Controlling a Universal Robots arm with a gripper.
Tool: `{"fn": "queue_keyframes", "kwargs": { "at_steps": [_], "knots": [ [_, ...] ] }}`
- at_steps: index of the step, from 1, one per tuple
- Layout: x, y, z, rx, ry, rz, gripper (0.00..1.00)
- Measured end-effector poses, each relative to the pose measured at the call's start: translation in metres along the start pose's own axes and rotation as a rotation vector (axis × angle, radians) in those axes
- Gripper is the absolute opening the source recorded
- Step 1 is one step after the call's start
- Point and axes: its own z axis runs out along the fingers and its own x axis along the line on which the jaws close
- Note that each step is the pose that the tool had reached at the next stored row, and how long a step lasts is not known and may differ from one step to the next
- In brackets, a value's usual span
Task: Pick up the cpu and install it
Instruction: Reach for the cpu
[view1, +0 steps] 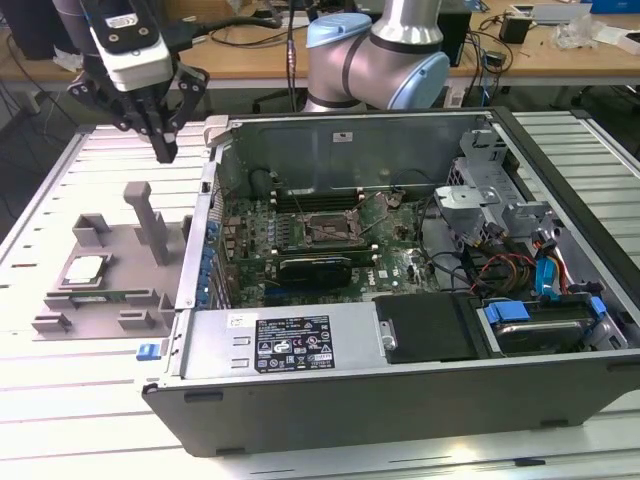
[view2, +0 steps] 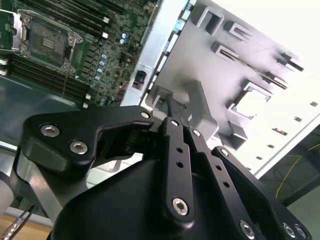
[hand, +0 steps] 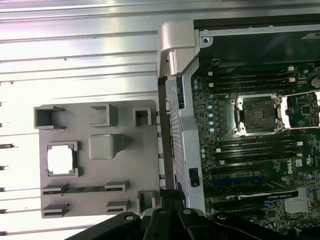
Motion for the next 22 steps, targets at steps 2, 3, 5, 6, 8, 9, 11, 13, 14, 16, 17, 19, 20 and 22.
{"fn": "queue_keyframes", "kwargs": {
  "at_steps": [2,3,5,6,8,9,11,13,14,16,17,19,20,22],
  "knots": [
    [0.0036,-0.0003,-0.0001,-0.0001,-0.0003,0.0,0.11],
    [0.0061,-0.0004,-0.0002,-0.0001,-0.0006,0.0,0.11],
    [0.0121,-0.0009,-0.0004,-0.0001,-0.001,0.0,0.11],
    [0.0163,-0.0012,-0.0006,-0.0001,-0.0013,0.0,0.11],
    [0.0232,-0.0017,-0.0008,-0.0002,-0.002,0.0,0.11],
    [0.0254,-0.0019,-0.0009,-0.0002,-0.0021,0.0,0.11],
    [0.0292,-0.0022,-0.001,-0.0002,-0.0025,0.0,0.11],
    [0.0383,-0.0029,-0.0013,-0.0002,-0.0033,0.0,0.11],
    [0.0414,-0.0031,-0.0014,-0.0003,-0.0035,0.0,0.11],
    [0.0449,-0.0033,-0.0015,-0.0003,-0.0038,0.0,0.11],
    [0.0467,-0.0035,-0.0016,-0.0003,-0.004,0.0,0.11],
    [0.0506,-0.0038,-0.0017,-0.0004,-0.0044,0.0,0.11],
    [0.0529,-0.0039,-0.0018,-0.0004,-0.0046,0.0,0.11],
    [0.0566,-0.0042,-0.0019,-0.0004,-0.0049,0.0,0.11]
  ]
}}
